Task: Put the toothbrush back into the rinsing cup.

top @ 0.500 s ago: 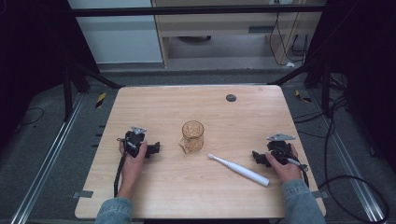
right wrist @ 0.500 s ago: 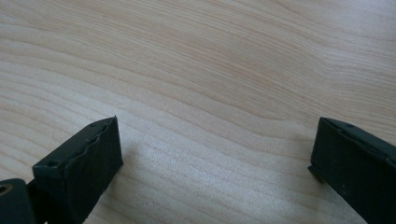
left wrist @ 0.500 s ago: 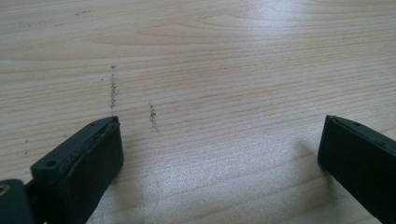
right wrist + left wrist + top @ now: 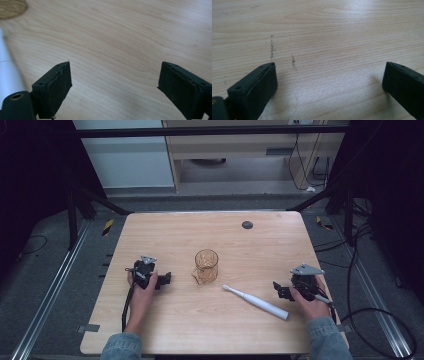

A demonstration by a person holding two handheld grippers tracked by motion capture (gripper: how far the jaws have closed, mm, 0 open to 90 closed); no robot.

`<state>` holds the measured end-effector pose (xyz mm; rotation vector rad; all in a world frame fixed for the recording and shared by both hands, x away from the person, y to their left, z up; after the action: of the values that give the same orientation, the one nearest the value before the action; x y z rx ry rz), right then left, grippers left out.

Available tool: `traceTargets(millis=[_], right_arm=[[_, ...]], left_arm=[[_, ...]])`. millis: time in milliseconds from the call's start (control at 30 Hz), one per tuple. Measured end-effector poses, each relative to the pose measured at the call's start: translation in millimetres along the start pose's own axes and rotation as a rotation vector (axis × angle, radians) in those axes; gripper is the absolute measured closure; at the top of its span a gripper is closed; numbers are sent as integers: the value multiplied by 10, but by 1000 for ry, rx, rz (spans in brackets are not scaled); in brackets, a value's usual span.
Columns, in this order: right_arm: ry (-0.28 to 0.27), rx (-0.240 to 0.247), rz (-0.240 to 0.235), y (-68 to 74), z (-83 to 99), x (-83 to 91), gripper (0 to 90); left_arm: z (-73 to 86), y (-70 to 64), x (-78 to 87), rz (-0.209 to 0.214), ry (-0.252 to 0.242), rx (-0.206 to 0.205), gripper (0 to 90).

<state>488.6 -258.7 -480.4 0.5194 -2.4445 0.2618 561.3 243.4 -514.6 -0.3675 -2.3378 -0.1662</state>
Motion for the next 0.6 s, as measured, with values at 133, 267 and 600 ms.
traceTargets(millis=[133, 267, 600], right_arm=[[8, 25, -20, 20, 5, 163, 100], [57, 66, -79, 81, 19, 292, 115], [203, 160, -149, 333, -93, 226, 199]], left_arm=[[-5, 1, -5, -1, 0, 1, 0], [-18, 4, -18, 0, -1, 0, 0], [-19, 4, -19, 1, 0, -2, 0]])
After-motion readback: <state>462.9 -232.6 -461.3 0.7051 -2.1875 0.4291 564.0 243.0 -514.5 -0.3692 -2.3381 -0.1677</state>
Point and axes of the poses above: each handheld gripper's, and its own axes: x roughly backward along the jaws, z roughly out of its underside, y roughly to its left, the point moved 1 cm from there along -x, roughly forward along the jaws, and after that the axes turned 1 degree about z, right-handed, at the moved point
